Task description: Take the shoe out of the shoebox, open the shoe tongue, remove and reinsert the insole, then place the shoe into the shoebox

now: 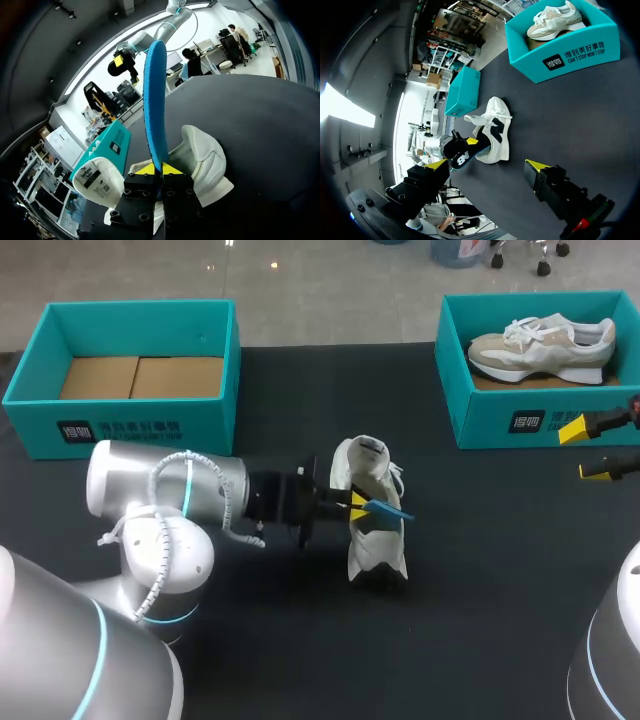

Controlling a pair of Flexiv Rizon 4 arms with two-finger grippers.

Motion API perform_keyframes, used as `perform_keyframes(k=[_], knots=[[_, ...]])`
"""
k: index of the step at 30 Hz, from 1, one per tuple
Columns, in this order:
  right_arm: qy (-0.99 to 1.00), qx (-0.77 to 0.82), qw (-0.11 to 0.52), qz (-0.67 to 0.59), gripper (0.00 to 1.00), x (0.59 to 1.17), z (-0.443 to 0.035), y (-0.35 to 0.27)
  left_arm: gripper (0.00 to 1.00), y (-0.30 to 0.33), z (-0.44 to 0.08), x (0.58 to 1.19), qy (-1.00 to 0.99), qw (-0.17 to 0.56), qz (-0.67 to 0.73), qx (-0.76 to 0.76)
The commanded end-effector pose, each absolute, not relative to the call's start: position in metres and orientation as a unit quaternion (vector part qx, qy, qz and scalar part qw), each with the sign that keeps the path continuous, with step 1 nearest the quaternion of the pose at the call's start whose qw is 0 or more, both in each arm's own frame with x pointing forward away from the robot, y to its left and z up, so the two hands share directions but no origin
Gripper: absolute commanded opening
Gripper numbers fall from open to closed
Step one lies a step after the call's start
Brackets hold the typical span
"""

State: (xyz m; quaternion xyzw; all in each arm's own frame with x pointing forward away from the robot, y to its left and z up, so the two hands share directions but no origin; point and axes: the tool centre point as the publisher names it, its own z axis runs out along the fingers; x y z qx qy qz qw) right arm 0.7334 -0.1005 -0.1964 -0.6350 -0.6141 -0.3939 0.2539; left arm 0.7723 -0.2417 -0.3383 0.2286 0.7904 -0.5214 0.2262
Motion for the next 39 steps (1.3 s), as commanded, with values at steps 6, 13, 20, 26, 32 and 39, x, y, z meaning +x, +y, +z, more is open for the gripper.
perform_keyframes(k=[6,13,20,26,32,39], knots=[[-0.614,-0.636,0.253,-0.393,1.0,0.732,-0.196,-0.1,0.38,-0.242,-0.328,0.761,0.792,0.229,-0.512,0.241],[-0.614,-0.636,0.253,-0.393,1.0,0.732,-0.196,-0.1,0.15,-0.246,-0.329,0.754,0.792,0.225,-0.509,0.252],[-0.614,-0.636,0.253,-0.393,1.0,0.732,-0.196,-0.1,0.0,-0.246,-0.34,0.761,0.798,0.236,-0.486,0.267],[-0.614,-0.636,0.253,-0.393,1.0,0.732,-0.196,-0.1,0.0,-0.248,-0.35,0.773,0.807,0.249,-0.47,0.258],[-0.614,-0.636,0.253,-0.393,1.0,0.732,-0.196,-0.1,0.29,-0.248,-0.35,0.773,0.812,0.244,-0.468,0.248],[-0.614,-0.636,0.253,-0.393,1.0,0.732,-0.196,-0.1,0.41,-0.243,-0.327,0.759,0.8,0.252,-0.485,0.246]])
